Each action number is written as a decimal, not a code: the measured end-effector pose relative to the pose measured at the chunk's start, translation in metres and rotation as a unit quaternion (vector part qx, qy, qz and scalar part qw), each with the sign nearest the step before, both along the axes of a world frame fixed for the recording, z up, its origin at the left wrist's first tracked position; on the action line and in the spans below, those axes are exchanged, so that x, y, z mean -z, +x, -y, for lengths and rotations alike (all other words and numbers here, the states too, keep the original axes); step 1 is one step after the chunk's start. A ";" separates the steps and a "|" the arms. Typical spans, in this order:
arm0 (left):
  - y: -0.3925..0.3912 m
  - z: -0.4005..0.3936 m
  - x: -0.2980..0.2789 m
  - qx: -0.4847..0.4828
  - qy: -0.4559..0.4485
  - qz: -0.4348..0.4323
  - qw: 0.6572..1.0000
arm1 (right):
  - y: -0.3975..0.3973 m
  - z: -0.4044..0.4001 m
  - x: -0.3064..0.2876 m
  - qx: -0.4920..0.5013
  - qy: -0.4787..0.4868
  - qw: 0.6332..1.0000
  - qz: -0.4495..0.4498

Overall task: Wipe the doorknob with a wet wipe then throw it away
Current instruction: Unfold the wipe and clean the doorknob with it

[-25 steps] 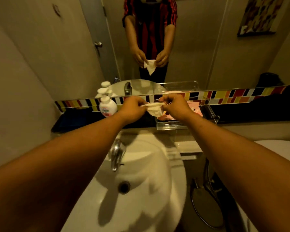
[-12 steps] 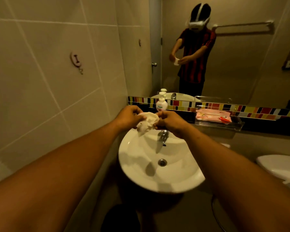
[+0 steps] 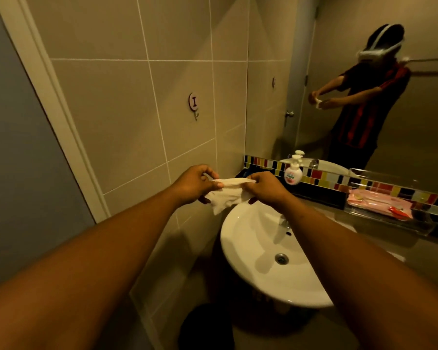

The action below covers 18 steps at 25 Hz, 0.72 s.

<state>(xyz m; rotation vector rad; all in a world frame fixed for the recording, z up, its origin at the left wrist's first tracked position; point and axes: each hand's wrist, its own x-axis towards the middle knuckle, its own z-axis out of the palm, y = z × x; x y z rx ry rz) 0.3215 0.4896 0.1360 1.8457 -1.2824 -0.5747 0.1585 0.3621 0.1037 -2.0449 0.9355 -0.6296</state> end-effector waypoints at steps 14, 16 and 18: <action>0.013 -0.012 0.017 -0.116 0.057 0.074 0.989 | 0.039 0.020 0.014 -0.130 0.090 0.985 0.069; 0.021 -0.023 0.022 -0.129 0.063 0.067 0.987 | 0.049 0.012 0.017 -0.145 0.101 0.983 0.057; 0.030 -0.037 0.025 -0.144 0.071 0.057 0.985 | 0.060 0.006 0.022 -0.150 0.112 0.982 0.039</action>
